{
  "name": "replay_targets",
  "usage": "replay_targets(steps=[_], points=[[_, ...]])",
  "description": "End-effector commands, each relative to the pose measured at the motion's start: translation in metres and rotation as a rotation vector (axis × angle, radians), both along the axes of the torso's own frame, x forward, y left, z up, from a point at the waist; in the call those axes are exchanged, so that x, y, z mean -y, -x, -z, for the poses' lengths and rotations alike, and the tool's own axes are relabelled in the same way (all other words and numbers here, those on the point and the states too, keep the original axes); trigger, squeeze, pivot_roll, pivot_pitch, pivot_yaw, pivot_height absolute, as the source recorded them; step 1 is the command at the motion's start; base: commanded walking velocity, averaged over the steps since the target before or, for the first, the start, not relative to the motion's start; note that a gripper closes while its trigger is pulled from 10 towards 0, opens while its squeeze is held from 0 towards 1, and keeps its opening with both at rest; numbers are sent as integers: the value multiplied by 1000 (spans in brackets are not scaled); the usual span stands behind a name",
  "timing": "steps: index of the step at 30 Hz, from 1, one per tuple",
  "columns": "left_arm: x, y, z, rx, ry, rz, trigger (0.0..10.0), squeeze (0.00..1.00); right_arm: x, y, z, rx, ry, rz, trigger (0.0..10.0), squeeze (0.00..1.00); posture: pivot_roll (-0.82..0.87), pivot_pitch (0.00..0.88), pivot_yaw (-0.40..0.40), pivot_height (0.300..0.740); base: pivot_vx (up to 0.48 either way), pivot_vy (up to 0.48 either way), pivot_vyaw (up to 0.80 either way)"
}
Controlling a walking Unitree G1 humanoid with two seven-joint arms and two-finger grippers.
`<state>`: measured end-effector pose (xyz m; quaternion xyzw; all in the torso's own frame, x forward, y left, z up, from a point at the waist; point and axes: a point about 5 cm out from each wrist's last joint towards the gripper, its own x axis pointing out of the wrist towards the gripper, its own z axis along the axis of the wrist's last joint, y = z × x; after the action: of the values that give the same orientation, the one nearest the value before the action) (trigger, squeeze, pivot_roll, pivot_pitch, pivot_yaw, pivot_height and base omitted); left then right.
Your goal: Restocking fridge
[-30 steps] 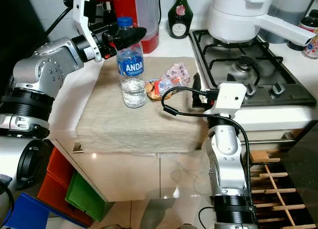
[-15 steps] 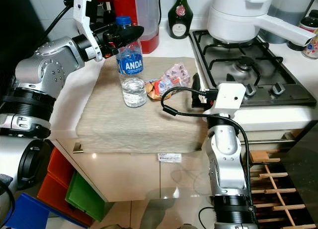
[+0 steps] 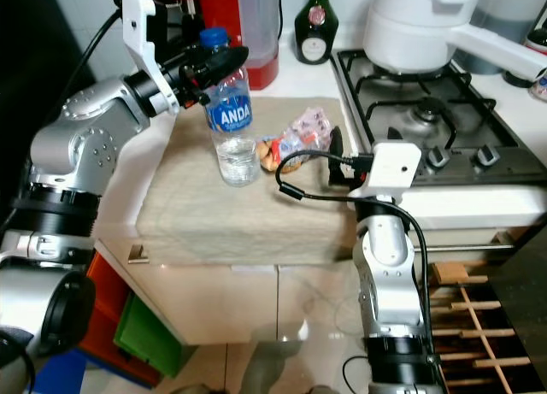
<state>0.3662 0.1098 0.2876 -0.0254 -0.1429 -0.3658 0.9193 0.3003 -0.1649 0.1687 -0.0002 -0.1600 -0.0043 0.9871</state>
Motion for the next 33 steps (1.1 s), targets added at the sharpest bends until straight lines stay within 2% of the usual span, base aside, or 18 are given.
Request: replay_targets(steps=[1,6,7,11,16,20,33], points=[[-3,10,-14,103,25,-74,10000,0,-2,0,2,-15,-2,-6,10000,0,-58,0,79,740,0,0,0],[-5,13,-3,89,51,-175,10000,0,-3,-1,3,-20,-1,-14,10000,0,-49,0,69,740,0,0,0],[-6,11,6,73,51,-222,10000,0,-5,-3,3,-20,-1,-21,10000,0,-48,0,68,740,-281,0,0],[-7,11,13,57,64,-277,10000,0,-7,-4,3,-19,-1,-28,10000,0,-46,0,70,740,-305,0,0],[-5,16,12,131,46,-340,10000,0,-7,-4,3,-19,1,-32,10000,0,-46,0,70,740,-329,0,0],[-6,17,6,175,53,-360,10000,0,-7,-4,4,-18,4,-33,10000,0,-49,0,68,740,-322,0,0],[-4,19,0,232,55,-367,10000,0,-7,-4,4,-17,5,-31,10000,0,-53,0,70,740,-307,0,0]])
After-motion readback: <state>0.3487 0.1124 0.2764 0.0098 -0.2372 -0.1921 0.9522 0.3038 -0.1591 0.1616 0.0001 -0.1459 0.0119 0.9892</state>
